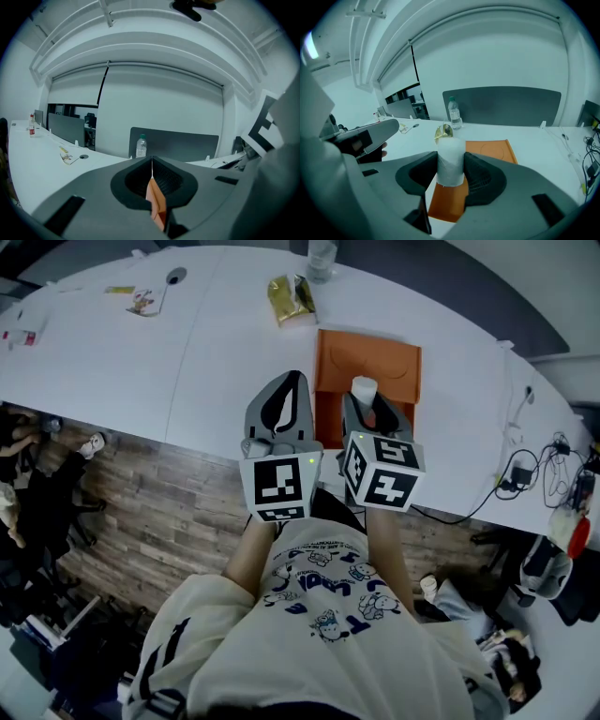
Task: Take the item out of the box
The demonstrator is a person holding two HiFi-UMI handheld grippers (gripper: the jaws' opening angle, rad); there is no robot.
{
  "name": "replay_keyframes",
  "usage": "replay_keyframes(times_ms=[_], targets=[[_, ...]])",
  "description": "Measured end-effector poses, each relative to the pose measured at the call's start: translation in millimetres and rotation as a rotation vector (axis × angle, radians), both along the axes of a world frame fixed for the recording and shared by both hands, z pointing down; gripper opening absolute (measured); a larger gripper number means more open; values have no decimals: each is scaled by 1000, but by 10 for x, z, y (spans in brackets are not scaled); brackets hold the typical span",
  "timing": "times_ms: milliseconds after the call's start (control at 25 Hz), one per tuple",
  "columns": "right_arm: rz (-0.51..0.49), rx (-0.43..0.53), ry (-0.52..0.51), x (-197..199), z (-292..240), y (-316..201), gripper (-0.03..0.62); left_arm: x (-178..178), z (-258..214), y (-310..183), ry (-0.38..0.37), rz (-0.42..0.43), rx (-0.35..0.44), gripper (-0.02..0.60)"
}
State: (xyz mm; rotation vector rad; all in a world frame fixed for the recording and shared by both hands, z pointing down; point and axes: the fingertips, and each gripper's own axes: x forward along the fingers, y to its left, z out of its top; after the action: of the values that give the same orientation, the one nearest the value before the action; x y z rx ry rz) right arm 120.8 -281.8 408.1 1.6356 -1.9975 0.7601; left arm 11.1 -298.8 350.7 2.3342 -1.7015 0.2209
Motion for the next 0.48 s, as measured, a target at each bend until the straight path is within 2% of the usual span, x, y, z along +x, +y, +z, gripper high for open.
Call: replay_keyframes(times_ms=[280, 480], targets=[[-8, 73, -22, -48, -236, -28, 190, -26, -188, 16, -6, -7, 44, 19], [-31, 164, -34, -148, -483, -32, 190, -83, -311, 37, -5, -13, 71, 19]])
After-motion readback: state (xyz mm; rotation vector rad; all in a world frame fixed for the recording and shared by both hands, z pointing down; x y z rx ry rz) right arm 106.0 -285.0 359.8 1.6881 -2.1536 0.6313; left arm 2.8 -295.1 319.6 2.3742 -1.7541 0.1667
